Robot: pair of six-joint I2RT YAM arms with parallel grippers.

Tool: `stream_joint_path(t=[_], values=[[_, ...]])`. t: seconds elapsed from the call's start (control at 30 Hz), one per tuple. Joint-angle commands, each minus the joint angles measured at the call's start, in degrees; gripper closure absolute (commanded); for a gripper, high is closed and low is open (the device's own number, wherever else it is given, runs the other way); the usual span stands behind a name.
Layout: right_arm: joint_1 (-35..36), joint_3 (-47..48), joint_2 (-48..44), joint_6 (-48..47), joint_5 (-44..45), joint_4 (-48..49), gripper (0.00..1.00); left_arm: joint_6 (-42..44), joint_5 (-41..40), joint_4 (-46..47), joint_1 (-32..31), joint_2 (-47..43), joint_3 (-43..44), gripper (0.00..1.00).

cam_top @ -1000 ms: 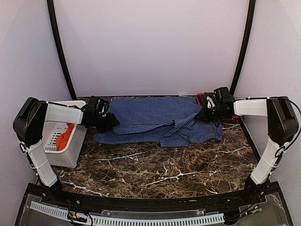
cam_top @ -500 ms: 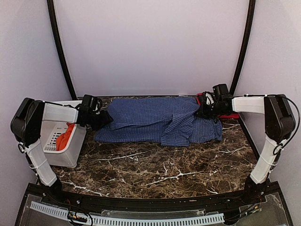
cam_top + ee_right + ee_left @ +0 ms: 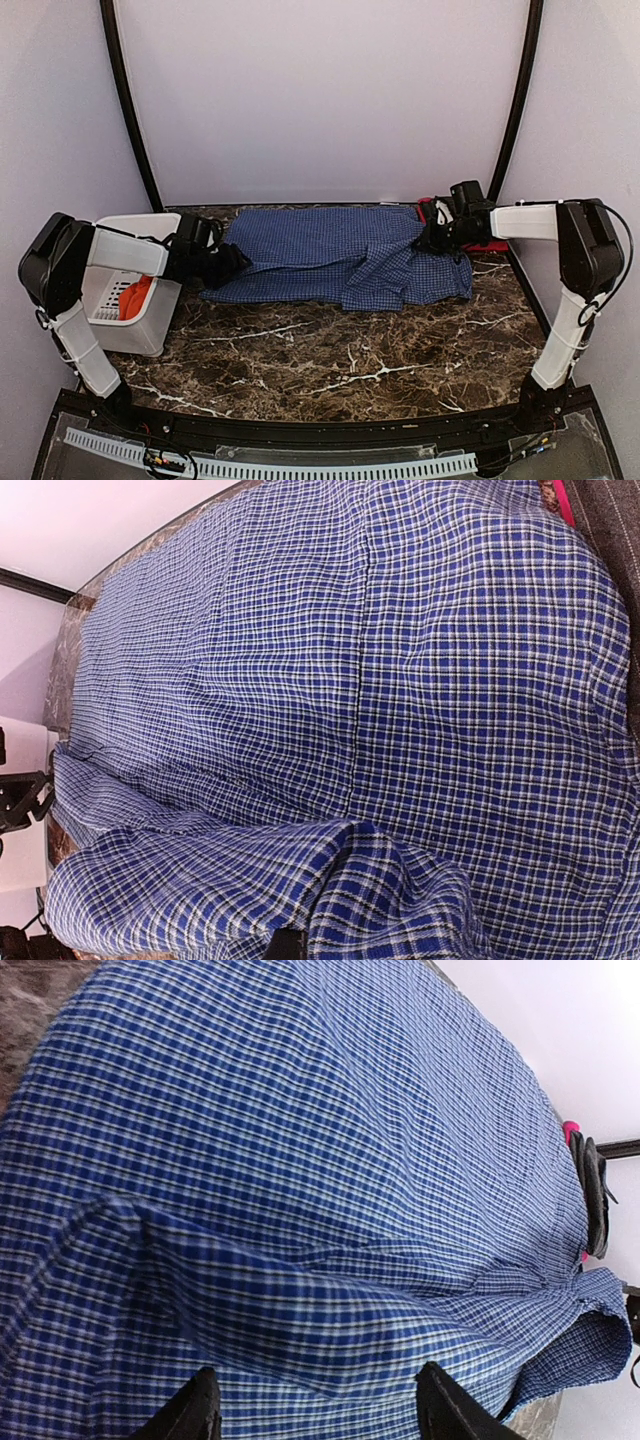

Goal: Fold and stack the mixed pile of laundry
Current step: Fold the flattened shirt at the center of the board.

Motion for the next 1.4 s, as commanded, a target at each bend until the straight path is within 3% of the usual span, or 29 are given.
stream_joint_path(t=[0.0,0.27,0.43,0.7,1.1,1.27,1.37], values=[[-0.38,2.03,0.10,-0.70,0.71,0.16,1.00,-3.22,2.19,7.68,-3.20,0.57,-0.97,0.34],[-0.37,2.05,0.02,-0.41,0.15,0.22,1.00,-9.11,-2.34,17.34,-7.34,4.27,-1.63,0.21],[-0.38,1.70,-0.43,-0.54,0.48,-0.02,1.00,-10.93,-7.99,17.37,-7.24,5.65,-0.60,0.14],[-0.38,0.72,-1.12,-0.55,0.30,0.12,1.00,-13.09,-15.27,17.28,-4.73,3.52,-3.86,0.29],[-0.38,-1.28,-2.20,-0.69,0.00,0.32,1.00,-12.82,-11.98,25.64,0.08,5.71,-4.48,0.49],[-0.38,-1.68,-2.63,-0.89,0.20,0.13,1.00,-12.25,-10.43,26.39,0.53,7.82,-2.83,0.54],[-0.43,-1.97,-2.92,-1.06,0.28,-0.03,1.00,-11.97,-9.52,26.15,1.16,8.97,-1.20,0.62]])
